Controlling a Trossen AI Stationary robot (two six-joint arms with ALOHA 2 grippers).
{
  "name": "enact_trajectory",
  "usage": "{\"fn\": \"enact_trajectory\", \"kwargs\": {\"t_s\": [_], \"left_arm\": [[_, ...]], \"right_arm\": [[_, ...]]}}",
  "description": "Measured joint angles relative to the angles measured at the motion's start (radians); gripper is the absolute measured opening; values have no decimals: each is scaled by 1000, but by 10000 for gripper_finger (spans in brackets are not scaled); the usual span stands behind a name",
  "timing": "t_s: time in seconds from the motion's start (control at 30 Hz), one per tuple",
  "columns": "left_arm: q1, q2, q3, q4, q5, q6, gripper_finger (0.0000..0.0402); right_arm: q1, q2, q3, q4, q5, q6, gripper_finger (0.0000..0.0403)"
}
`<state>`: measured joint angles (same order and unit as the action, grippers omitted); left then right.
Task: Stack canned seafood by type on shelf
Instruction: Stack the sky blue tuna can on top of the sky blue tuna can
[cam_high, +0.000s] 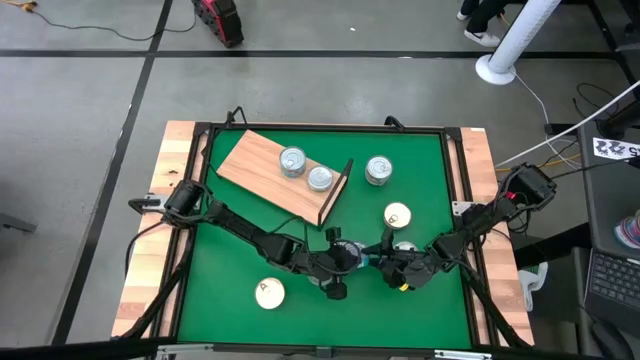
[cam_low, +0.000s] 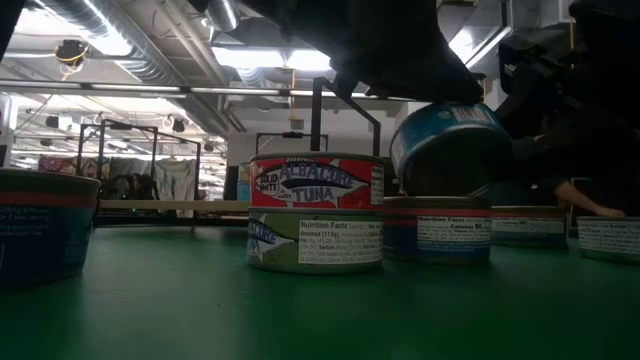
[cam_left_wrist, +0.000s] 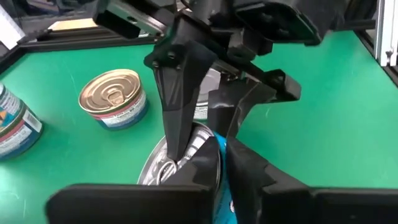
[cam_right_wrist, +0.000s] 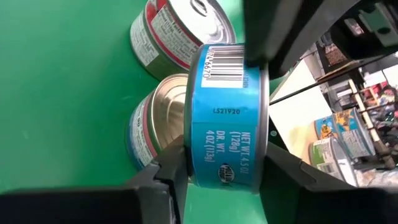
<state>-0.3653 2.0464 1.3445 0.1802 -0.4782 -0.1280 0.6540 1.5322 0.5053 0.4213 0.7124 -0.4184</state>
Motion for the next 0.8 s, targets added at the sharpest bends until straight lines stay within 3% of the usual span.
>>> {"fn": "enact_trajectory", "kwargs": {"t_s": [0.43,0.8], "left_arm": [[-3,-22,-3,-18,0,103,175],[-9,-52,-3,-27,-10,220,221]], "right_arm": [[0,-1,1,3,-7,101,141],[0,-1,1,6,-9,253,142]]}}
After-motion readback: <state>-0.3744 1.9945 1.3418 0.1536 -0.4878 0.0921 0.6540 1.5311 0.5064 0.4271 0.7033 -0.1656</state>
